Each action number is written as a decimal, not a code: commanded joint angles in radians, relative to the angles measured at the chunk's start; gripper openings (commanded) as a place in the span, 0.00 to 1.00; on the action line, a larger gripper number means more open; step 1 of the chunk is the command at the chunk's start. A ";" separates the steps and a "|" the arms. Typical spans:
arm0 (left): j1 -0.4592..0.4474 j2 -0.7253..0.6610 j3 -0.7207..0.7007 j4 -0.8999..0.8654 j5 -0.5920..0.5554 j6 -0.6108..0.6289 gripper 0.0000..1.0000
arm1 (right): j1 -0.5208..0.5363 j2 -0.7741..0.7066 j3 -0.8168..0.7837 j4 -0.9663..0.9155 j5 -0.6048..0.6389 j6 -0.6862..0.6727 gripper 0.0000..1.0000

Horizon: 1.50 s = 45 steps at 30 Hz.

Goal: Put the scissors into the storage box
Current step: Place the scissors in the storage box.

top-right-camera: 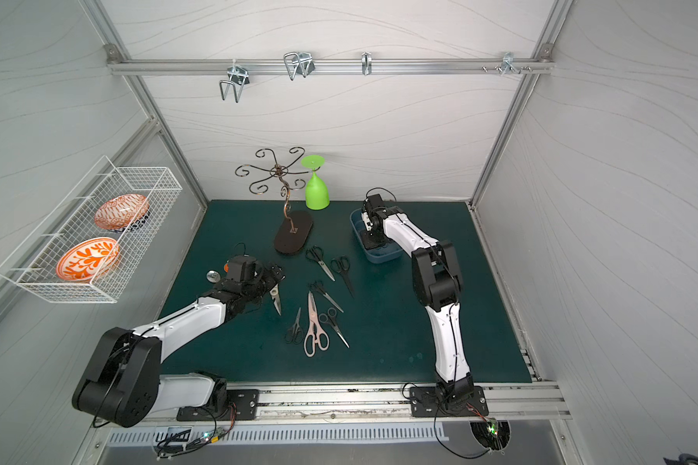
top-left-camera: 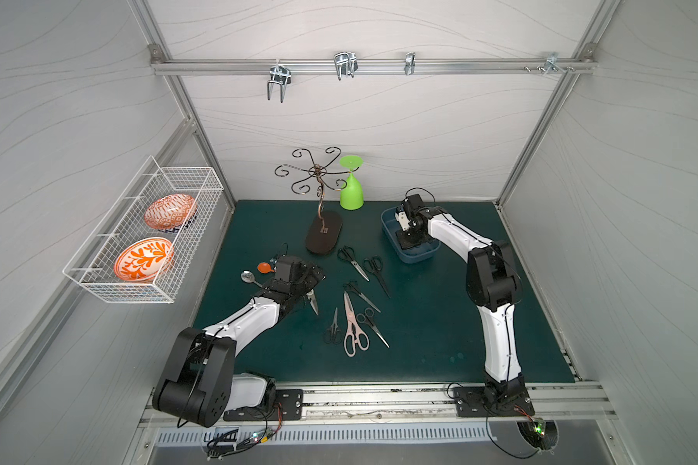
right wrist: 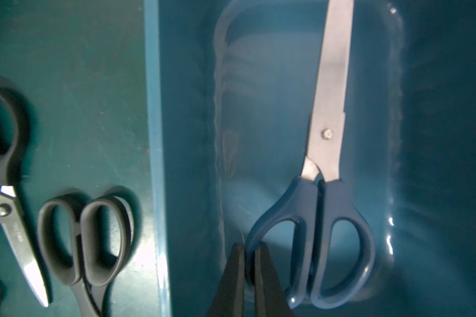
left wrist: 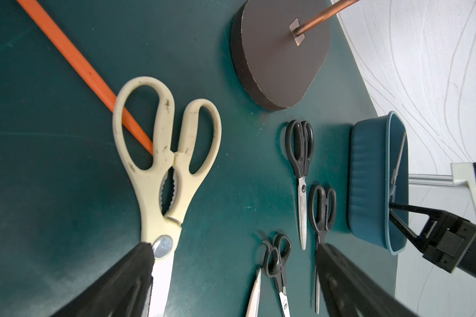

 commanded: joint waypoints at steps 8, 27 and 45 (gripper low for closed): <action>0.002 0.006 0.020 0.034 0.009 0.010 0.96 | -0.005 0.033 0.015 -0.054 -0.009 0.000 0.06; 0.002 -0.004 0.015 0.025 -0.005 0.011 0.96 | 0.011 -0.089 0.021 -0.101 0.011 0.036 0.28; 0.002 -0.033 -0.015 0.021 -0.065 0.017 0.96 | 0.259 -0.247 -0.102 -0.079 0.036 0.092 0.34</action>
